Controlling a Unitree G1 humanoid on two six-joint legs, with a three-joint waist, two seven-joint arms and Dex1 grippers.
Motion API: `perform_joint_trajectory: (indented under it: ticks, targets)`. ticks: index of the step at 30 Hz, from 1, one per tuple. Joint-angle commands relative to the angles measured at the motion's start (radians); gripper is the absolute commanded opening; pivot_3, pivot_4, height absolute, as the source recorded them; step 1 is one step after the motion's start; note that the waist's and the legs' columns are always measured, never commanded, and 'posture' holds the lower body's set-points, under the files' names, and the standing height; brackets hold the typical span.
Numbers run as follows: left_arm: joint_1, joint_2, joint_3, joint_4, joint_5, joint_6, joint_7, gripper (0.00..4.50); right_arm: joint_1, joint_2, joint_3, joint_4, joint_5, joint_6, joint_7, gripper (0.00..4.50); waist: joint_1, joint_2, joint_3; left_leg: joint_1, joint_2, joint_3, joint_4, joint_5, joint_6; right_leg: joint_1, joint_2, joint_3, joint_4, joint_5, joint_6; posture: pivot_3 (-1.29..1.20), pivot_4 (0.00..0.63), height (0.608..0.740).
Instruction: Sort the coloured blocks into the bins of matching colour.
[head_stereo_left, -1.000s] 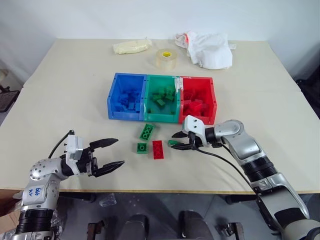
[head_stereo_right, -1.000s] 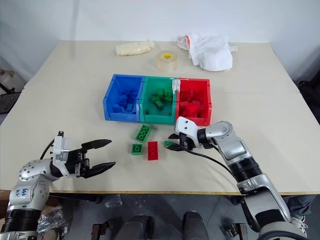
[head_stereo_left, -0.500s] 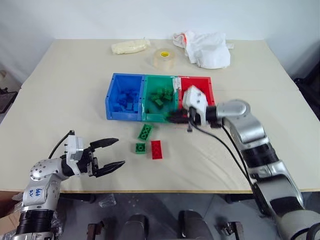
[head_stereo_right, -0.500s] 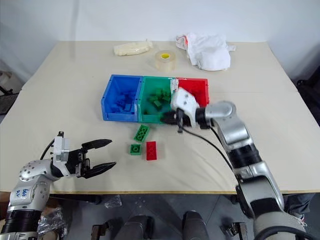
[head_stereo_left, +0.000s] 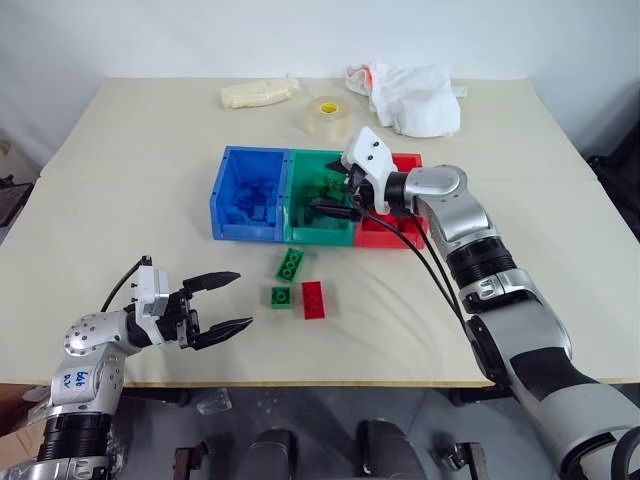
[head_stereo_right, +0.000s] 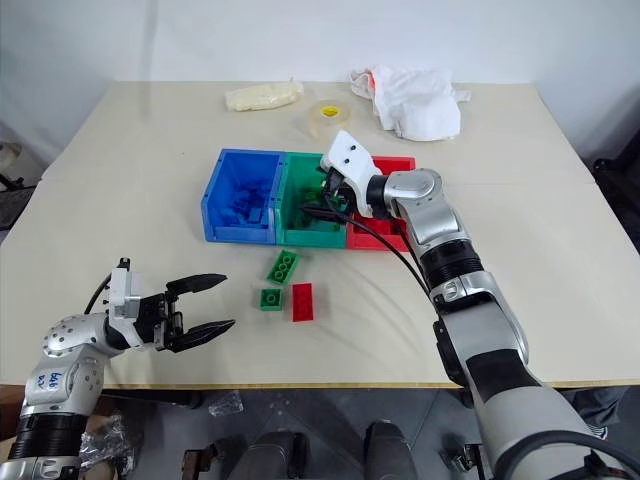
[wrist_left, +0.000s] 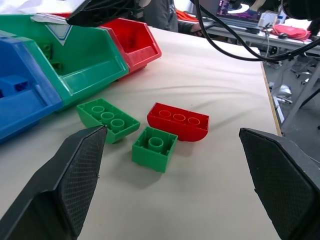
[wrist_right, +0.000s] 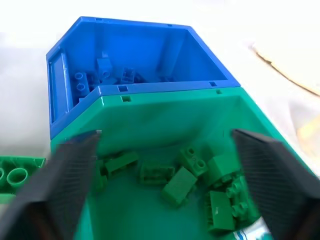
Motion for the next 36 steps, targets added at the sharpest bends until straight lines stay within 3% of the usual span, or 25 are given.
perform_joint_trajectory:
  ticks: [1, 6, 9, 15, 19, 24, 29, 36]
  targets:
    - [-0.014, 0.004, 0.005, 0.007, -0.004, -0.012, -0.013, 4.50, 0.099, -0.082, -0.032, -0.220, 0.076, 0.070, 0.118, 4.46, 0.002, 0.000, 0.000, 0.000, 0.000, 0.000, 0.000, 0.000, 0.000, 0.000, 0.000, 0.000, 0.000, 0.000, 0.000, 0.00, 0.150, 0.740]
    - [-0.044, 0.015, 0.001, 0.058, 0.005, -0.018, -0.039, 4.50, 0.376, -0.306, -0.068, -0.588, 0.235, 0.226, 0.337, 4.46, 0.024, 0.000, 0.000, -0.001, -0.001, 0.000, 0.001, 0.000, 0.001, 0.000, -0.001, 0.000, -0.001, 0.000, 0.000, 0.00, 0.150, 0.740]
    - [-0.061, 0.031, 0.008, 0.101, 0.013, -0.029, -0.061, 4.50, 0.529, -0.433, -0.135, -0.722, 0.296, 0.293, 0.370, 4.46, 0.028, 0.000, 0.000, -0.001, -0.001, 0.001, 0.002, 0.000, 0.001, 0.001, -0.001, 0.000, -0.002, 0.000, 0.000, 0.00, 0.150, 0.740]
    - [-0.084, 0.064, 0.030, 0.181, 0.019, -0.059, -0.106, 4.50, 0.844, -0.647, -0.304, -0.812, 0.333, 0.295, 0.408, 4.46, 0.033, 0.000, 0.000, -0.001, 0.000, 0.002, 0.002, 0.000, 0.001, 0.002, 0.000, 0.000, -0.005, 0.000, 0.000, 0.00, 0.150, 0.740]
    - [-0.095, 0.072, 0.034, 0.200, 0.014, -0.060, -0.121, 4.50, 0.916, -0.693, -0.348, -0.820, 0.343, 0.290, 0.403, 4.46, 0.027, 0.000, 0.000, 0.000, 0.002, 0.005, 0.002, 0.000, 0.001, 0.003, 0.000, 0.001, -0.006, 0.000, 0.000, 0.00, 0.150, 0.740]
    - [-0.108, 0.067, 0.036, 0.194, 0.003, -0.054, -0.135, 4.50, 0.827, -0.637, -0.260, -0.870, 0.343, 0.331, 0.349, 4.46, 0.026, 0.000, 0.000, 0.000, 0.002, 0.005, 0.002, 0.000, 0.001, 0.002, 0.000, 0.001, -0.006, 0.000, 0.000, 0.00, 0.150, 0.740]
    - [-0.105, 0.058, 0.034, 0.175, 0.000, -0.052, -0.142, 4.50, 0.670, -0.477, -0.059, -0.868, 0.269, 0.353, 0.281, 4.46, 0.027, 0.000, 0.000, 0.000, 0.003, 0.005, 0.002, 0.000, 0.001, 0.002, 0.000, 0.001, -0.007, 0.000, 0.000, 0.00, 0.150, 0.740]
    - [-0.055, 0.042, 0.040, 0.092, -0.010, -0.040, -0.113, 4.50, 0.466, -0.218, 0.174, -0.660, 0.123, 0.230, 0.257, 4.46, 0.027, 0.000, 0.000, -0.001, 0.002, 0.003, 0.002, 0.000, 0.001, 0.001, 0.000, 0.001, -0.004, 0.000, 0.000, 0.00, 0.150, 0.740]
